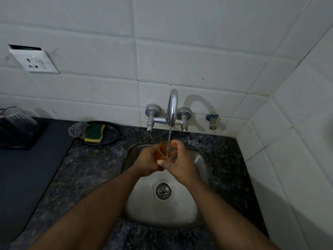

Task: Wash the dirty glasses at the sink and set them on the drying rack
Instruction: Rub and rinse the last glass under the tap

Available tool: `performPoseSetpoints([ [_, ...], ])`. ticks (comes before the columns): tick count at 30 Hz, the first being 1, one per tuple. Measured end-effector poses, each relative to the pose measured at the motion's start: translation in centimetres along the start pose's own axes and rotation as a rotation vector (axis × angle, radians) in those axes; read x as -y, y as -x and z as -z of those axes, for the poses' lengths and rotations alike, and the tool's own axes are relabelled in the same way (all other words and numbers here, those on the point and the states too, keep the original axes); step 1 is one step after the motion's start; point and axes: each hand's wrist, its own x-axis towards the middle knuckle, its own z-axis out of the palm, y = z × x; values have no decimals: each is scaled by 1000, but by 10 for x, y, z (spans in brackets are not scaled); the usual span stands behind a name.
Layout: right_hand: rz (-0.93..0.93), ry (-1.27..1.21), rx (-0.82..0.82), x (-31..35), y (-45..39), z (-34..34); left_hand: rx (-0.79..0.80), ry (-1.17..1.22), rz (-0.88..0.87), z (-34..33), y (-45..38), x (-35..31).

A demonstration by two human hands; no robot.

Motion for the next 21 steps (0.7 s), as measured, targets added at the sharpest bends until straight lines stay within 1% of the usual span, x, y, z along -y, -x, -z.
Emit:
performPoseSetpoints([
  [2,187,164,-60,-4,4,1,-59,-91,-10,3,1,-1],
  [3,280,243,-33,-6,6,2,-83,-129,-19,6,1,0],
  [4,352,308,35,-7,6,2,-100,-169,-30,10,1,2],
  [5,382,362,129,-9,4,3,-106,-215,-48,14,0,4],
  [7,355,388,288,-13,-3,2,-65,-290,-76,21,-1,7],
  [8,333,348,313,-12,-7,1,-46,-309,-79,23,-2,8],
  [10,308,238,262,-7,-13,-4,-78,-334,-77,23,-1,6],
  [12,275,138,207,-1,-14,-10,-192,-397,-131,21,0,1],
  [13,258,118,209,1,-13,-12,-228,-412,-166,20,0,-1],
  [14,263,118,236,2,-13,-12,-216,-397,-179,21,0,-1],
  [15,291,176,283,0,-14,-10,-156,-366,-168,24,0,-2],
  [16,339,255,362,-4,-17,-6,-44,-345,-115,29,-1,0],
  [18,364,395,531,-15,-26,7,254,-319,94,39,-3,3],
  [19,362,425,562,-17,-29,11,339,-302,169,40,-3,4],
  [20,374,414,549,-18,-31,11,328,-288,170,37,-3,5],
  [21,381,387,511,-17,-31,9,247,-286,124,31,-2,5],
])
